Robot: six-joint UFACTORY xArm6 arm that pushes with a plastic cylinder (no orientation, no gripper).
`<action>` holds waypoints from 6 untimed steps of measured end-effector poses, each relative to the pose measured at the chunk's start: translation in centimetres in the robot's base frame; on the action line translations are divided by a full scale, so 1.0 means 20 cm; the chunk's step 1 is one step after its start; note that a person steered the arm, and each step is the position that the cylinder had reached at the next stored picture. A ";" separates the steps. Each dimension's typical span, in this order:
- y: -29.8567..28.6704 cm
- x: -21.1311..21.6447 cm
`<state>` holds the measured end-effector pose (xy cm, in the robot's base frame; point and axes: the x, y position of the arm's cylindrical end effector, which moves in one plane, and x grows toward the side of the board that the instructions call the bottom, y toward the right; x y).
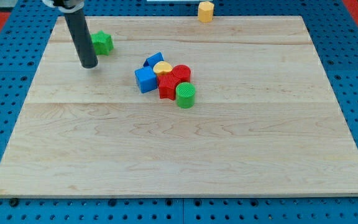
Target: Slide the green star slightly right
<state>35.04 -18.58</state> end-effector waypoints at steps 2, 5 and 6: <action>-0.17 -0.37; 0.07 -0.33; 0.06 -0.33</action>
